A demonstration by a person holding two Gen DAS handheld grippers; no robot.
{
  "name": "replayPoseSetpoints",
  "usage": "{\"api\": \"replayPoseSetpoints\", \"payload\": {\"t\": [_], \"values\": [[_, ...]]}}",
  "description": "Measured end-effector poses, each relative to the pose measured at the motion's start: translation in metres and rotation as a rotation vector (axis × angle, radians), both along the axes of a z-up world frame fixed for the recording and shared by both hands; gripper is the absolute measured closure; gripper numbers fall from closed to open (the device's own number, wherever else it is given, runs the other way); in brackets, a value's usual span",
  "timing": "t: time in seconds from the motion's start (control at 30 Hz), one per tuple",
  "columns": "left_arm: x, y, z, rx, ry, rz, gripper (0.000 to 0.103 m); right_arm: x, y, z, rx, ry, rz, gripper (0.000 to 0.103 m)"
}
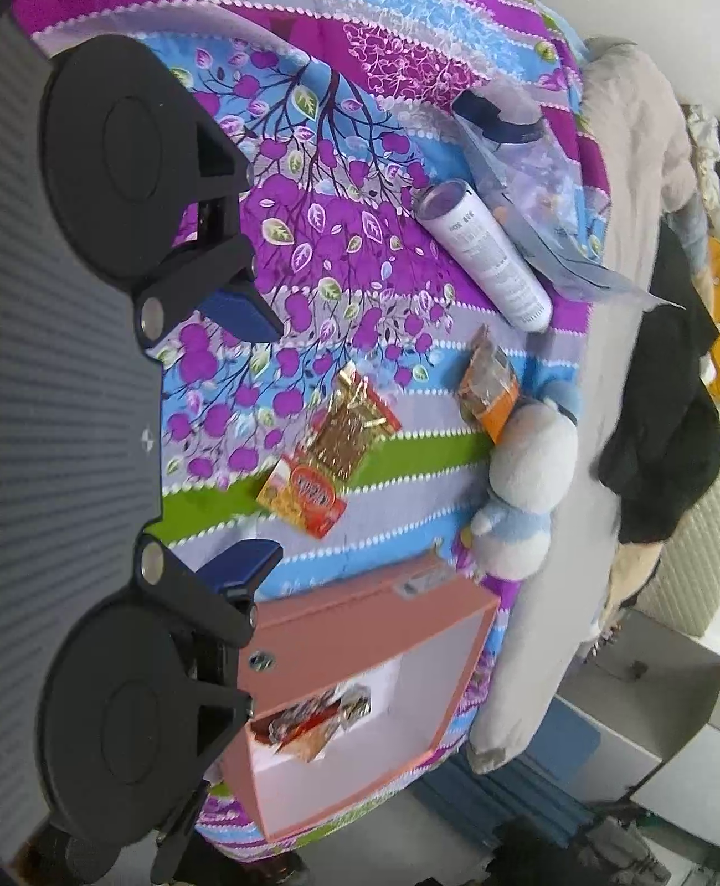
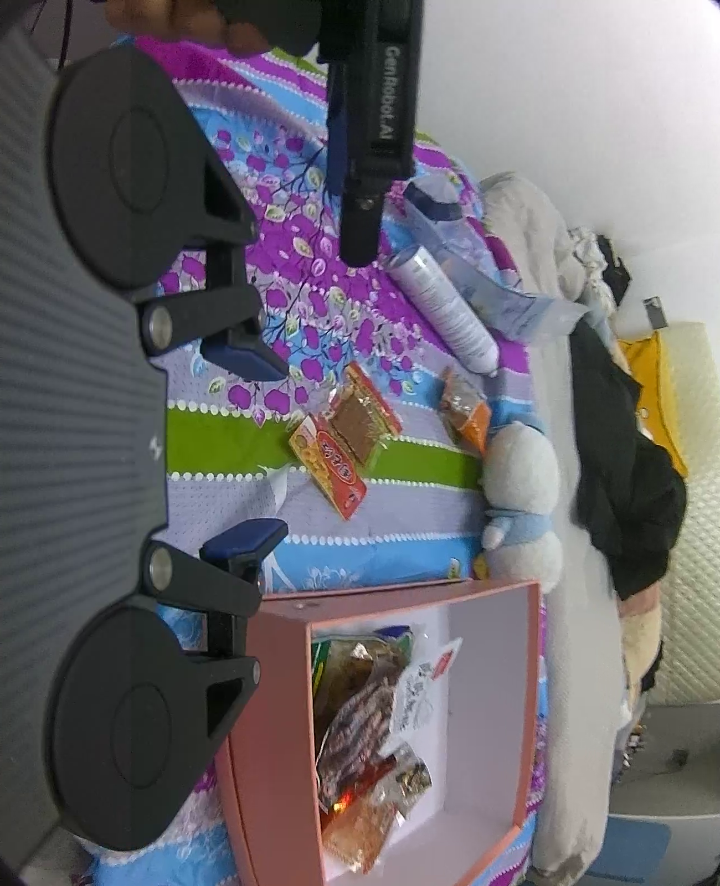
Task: Organize snacks
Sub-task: 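Grip the orange-label bag with the left tool while the right tool grips the red-label stick snack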
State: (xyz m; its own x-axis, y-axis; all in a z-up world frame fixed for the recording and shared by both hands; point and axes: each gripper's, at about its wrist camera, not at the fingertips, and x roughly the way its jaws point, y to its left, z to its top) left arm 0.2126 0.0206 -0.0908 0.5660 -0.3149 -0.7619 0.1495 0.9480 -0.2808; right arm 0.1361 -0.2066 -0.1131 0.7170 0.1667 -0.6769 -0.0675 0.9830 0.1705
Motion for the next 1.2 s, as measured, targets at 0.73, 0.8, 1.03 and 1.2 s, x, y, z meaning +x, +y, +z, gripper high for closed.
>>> {"api": "replayPoseSetpoints", "payload": {"t": [0.73,0.8,1.03,1.2], "values": [[0.169,-0.004,-0.075,0.118,0.035,-0.075,0.015,0.107,0.047,-0.068,-0.029,0.029,0.102,0.018],[0.185,-0.006,-0.080,0.138,0.031,-0.100,0.015,0.118,0.048,-0.072,-0.057,0.037,0.116,0.018],[0.232,-0.014,-0.088,0.177,-0.006,-0.169,0.010,0.150,0.054,-0.086,-0.166,0.035,0.177,0.018],[0.261,-0.023,-0.091,0.218,-0.052,-0.214,0.008,0.174,0.051,-0.094,-0.203,0.057,0.192,0.018]]}}
